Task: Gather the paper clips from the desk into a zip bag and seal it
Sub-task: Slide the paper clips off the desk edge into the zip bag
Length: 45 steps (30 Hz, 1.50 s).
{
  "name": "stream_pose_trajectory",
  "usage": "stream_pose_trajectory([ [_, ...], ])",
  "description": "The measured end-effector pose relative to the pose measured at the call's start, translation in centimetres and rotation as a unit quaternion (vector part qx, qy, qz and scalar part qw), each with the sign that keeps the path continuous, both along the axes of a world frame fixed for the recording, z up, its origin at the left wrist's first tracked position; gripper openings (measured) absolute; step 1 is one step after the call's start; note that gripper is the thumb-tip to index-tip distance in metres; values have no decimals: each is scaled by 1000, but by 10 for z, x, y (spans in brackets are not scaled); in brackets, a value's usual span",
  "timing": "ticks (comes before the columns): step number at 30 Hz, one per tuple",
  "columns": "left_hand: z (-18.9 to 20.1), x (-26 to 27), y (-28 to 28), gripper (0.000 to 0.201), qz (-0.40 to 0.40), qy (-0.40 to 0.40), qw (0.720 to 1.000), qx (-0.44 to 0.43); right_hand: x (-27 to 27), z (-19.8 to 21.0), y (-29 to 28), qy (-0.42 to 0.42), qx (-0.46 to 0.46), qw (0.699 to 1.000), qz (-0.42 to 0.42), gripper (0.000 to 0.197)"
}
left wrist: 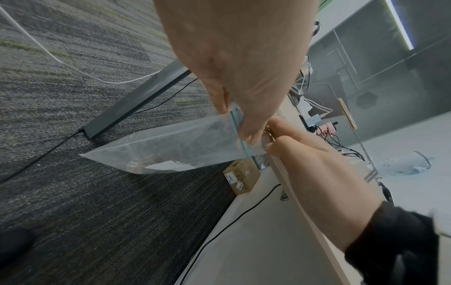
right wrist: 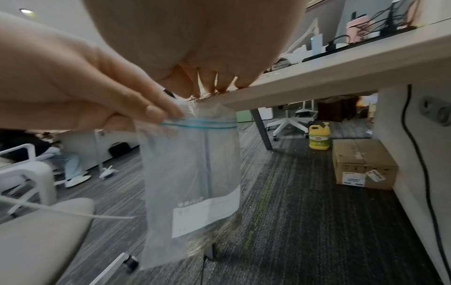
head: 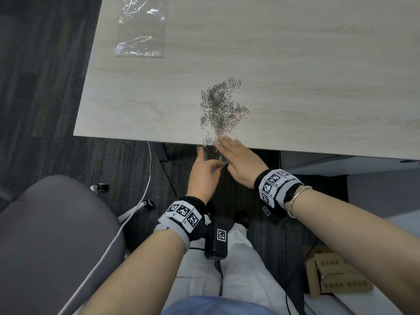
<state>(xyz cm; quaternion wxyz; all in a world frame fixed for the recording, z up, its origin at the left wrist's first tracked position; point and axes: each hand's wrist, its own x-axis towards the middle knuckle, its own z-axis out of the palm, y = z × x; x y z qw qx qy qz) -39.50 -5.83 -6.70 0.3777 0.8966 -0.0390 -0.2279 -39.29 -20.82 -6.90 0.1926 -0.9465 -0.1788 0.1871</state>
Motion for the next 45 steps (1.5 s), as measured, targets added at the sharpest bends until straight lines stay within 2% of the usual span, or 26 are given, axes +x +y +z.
stream_pose_trajectory([
  [4, -4, -2, 1, 14, -10, 4, 1000, 9, -10, 1, 4, 18, 52, 998, 17, 64],
  [8, -3, -4, 3, 20, 8, 6, 1000, -13, -4, 6, -1, -18, 92, 995, -26, 62],
  [12, 0, -5, 4, 22, 28, 5, 1000, -12, 19, 6, -1, -45, 56, 996, -50, 65],
  [16, -1, -4, 6, 21, 40, 1, 999, -5, 35, 2, 5, -28, 6, 997, -72, 64],
  [19, -1, -2, 6, 21, 41, -2, 999, -2, 31, 1, 10, -8, -6, 999, -48, 64],
  [27, -3, -1, 9, 16, 27, 7, 1000, 7, 1, 6, 21, 30, 64, 997, 15, 64],
  [31, -3, -1, 10, 19, 26, 2, 1000, 5, 4, 8, 15, 4, 93, 996, -1, 65],
  [38, -3, 0, 14, 19, 37, -2, 999, -4, 34, 5, 19, -21, 13, 999, -39, 67],
  [41, 0, 3, 16, 20, 31, -6, 999, 9, 36, 1, 23, -16, -10, 1000, -9, 65],
  [45, 2, 5, 17, 20, 22, -2, 1000, 17, 22, 1, 27, 7, 35, 998, 43, 62],
])
